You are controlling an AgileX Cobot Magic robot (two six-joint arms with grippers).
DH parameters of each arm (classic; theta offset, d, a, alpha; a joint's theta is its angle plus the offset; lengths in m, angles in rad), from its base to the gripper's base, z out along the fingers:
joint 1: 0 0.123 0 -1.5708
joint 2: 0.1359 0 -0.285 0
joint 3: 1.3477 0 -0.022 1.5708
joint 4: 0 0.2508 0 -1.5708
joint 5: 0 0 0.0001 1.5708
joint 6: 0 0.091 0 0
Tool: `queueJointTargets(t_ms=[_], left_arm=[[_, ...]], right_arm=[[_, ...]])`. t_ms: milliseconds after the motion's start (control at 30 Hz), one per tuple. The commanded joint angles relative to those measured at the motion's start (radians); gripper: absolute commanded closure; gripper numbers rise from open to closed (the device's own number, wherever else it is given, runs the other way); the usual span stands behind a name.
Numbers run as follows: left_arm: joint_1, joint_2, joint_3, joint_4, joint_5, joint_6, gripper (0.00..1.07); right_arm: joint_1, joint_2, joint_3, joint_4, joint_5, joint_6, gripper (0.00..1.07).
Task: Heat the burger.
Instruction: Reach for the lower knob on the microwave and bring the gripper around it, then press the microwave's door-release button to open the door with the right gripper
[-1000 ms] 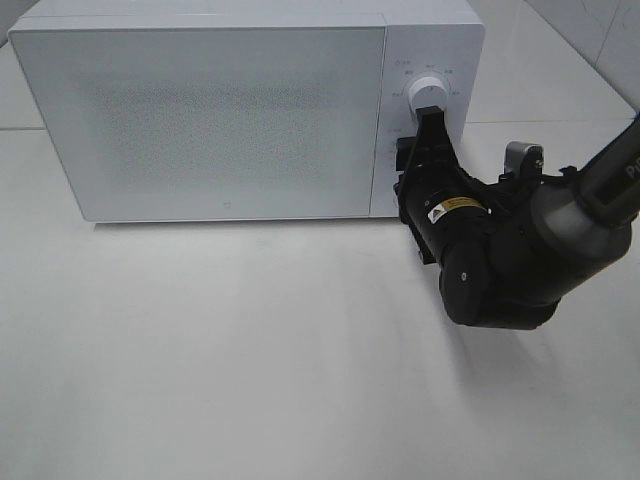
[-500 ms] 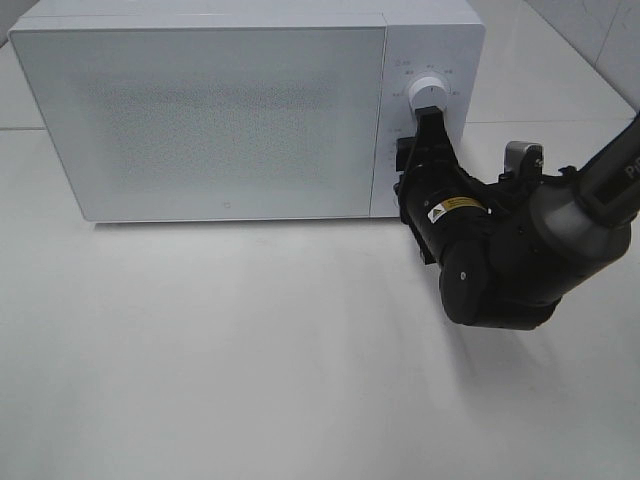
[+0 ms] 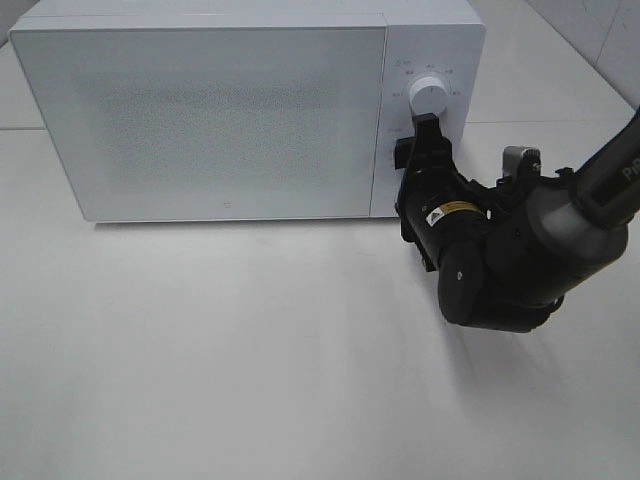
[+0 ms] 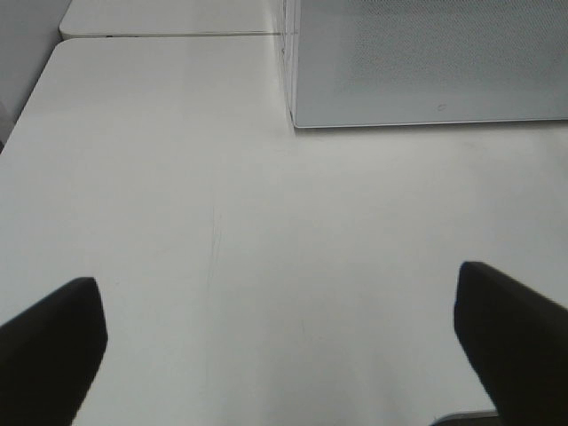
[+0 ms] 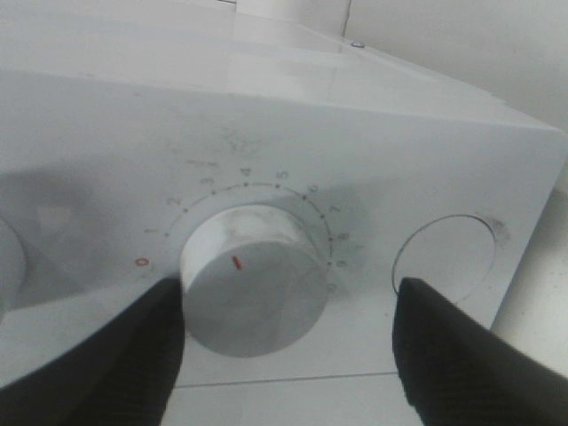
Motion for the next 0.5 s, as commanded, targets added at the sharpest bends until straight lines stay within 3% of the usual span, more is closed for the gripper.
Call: queueJointTargets(t_ms=[33,300,500], left_arm=[[0.004,-0.016,0.001,0.004,0.002,-0.009,0.07],[0.004,-0.016,0.001,0.004,0.002,-0.009,0.07],[0.004,-0.016,0.001,0.004,0.002,-0.009,0.07]], right_arm=[[-0.028,-0.036,-0.041,0.007,-0.244,-0.044,0.36],[-0.027,-0.102,0.05,-0.07,-0.169,-0.114,0.36],[-0.028,-0.21,0.137,-0.103,0.095,-0.368,0.36]])
